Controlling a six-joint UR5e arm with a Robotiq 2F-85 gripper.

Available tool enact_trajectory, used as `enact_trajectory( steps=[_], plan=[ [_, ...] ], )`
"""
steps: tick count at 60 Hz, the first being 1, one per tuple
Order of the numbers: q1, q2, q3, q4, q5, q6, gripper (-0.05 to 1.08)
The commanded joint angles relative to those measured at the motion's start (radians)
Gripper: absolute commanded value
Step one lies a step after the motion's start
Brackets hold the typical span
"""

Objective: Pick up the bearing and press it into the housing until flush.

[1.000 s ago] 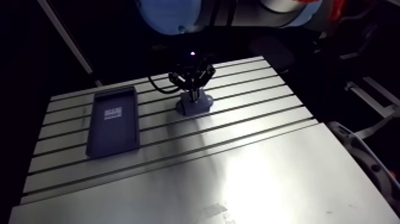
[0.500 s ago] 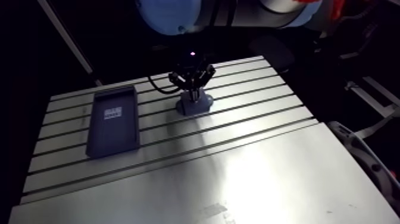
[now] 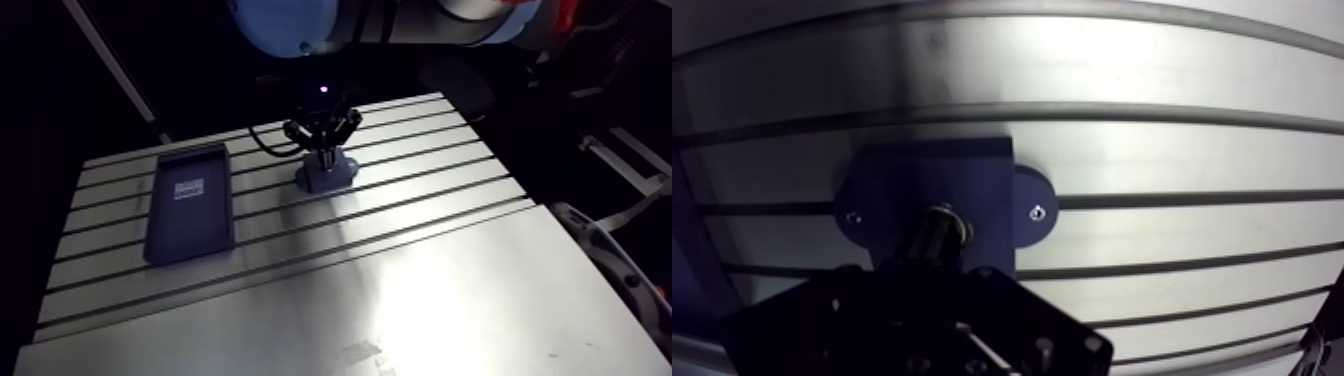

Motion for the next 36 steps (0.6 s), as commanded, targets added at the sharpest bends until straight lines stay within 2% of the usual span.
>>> enact_trajectory(
  steps=[1,26,31,32,33,34,35,36],
  plan=[
    [0.001,-0.012,-0.004,0.007,0.001,-0.002,1.05],
    [0.004,-0.051,-0.016,0.046,-0.001,-0.002,1.04],
    [0.004,-0.051,-0.022,0.056,-0.002,-0.002,0.98],
    [0.004,-0.051,-0.025,0.064,-0.005,-0.002,0.78],
    [0.004,-0.051,-0.025,0.064,-0.005,-0.002,0.78],
    [0.004,-0.051,-0.028,0.074,-0.007,-0.002,0.49],
    [0.004,-0.051,-0.028,0.074,-0.007,-0.002,0.49],
    [0.005,-0.051,-0.031,0.081,-0.008,-0.002,0.21]
  ],
)
